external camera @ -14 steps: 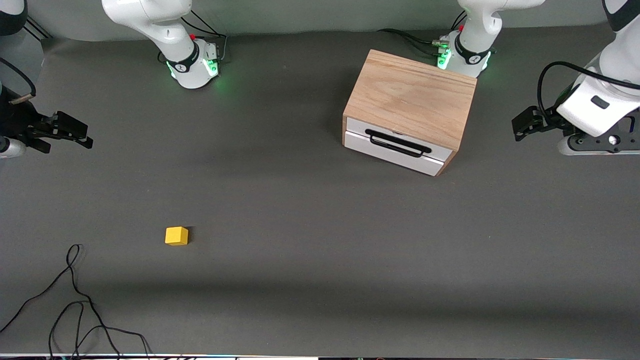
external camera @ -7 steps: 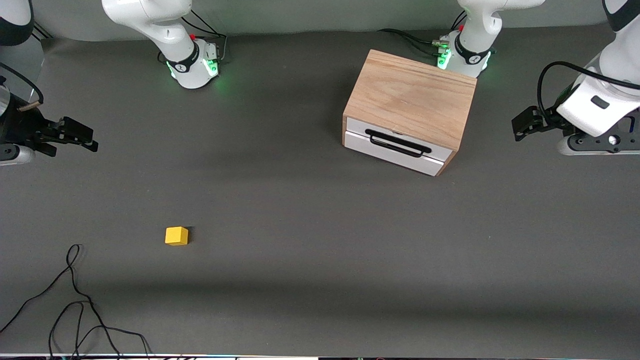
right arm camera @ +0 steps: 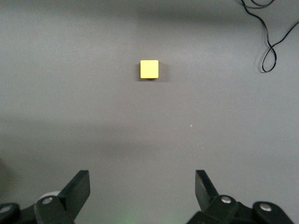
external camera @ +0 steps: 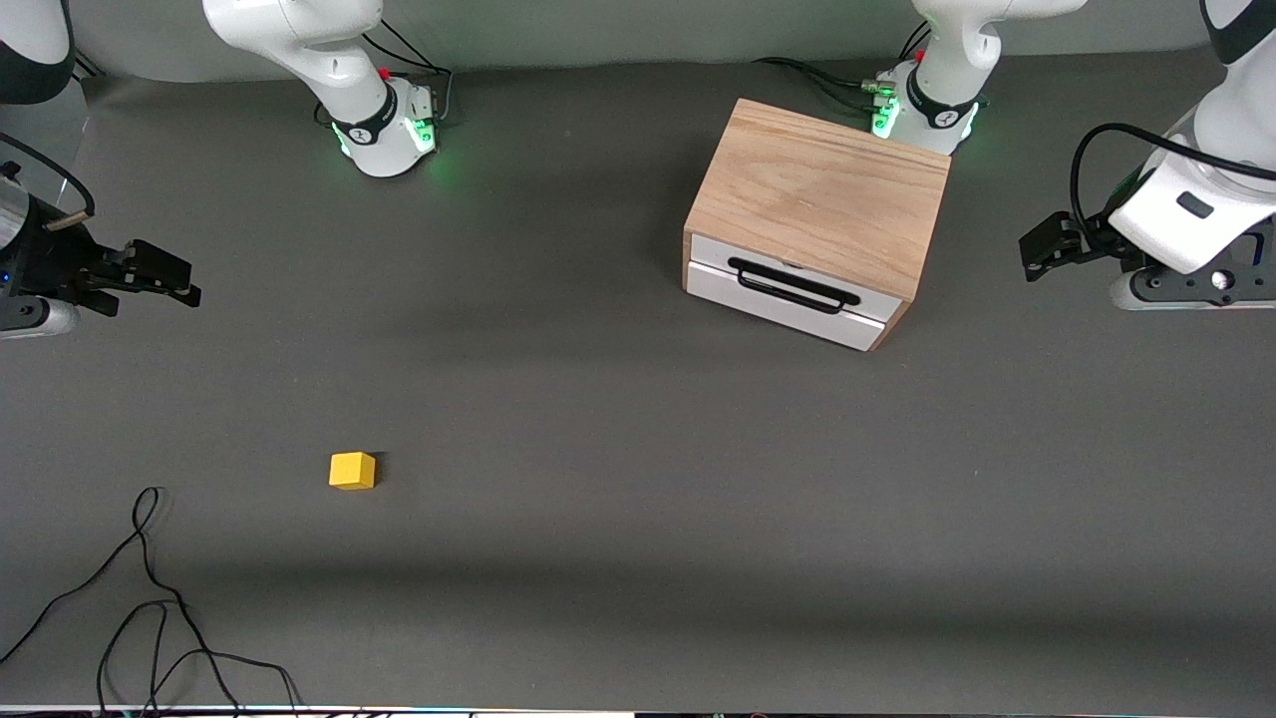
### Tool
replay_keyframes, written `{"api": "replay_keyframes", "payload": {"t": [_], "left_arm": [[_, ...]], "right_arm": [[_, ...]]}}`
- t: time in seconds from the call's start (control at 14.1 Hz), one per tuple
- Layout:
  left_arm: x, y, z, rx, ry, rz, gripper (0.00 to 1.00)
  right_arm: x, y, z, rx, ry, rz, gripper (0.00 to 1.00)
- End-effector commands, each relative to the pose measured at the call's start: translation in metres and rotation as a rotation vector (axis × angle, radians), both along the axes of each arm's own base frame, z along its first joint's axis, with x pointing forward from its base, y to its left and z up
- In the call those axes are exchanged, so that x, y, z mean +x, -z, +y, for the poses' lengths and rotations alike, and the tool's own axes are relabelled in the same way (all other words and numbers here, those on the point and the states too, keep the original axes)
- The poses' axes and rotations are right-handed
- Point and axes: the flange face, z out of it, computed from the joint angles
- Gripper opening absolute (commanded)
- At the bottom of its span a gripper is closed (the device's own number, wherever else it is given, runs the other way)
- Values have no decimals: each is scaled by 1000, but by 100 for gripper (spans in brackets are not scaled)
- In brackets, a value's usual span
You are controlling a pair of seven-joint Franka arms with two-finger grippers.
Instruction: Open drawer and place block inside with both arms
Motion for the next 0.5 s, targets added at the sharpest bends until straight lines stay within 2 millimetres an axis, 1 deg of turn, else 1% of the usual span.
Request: {"api": "replay_keyframes", "payload": {"t": [0.0,0.14,0.28,0.42], "left_arm": [[1,0,1,-9,54,23,100],[0,3,7,-9,44,52,99],[0,4,6,-9,18,53,95],[4,10,5,-17,-42,56,95]], "right_arm": [[14,7,1,13,2,-1,100],[19,12,2,11,1,2,100],[23,15,4,10,0,-10,100],[28,22,5,8,0,-4,100]]}}
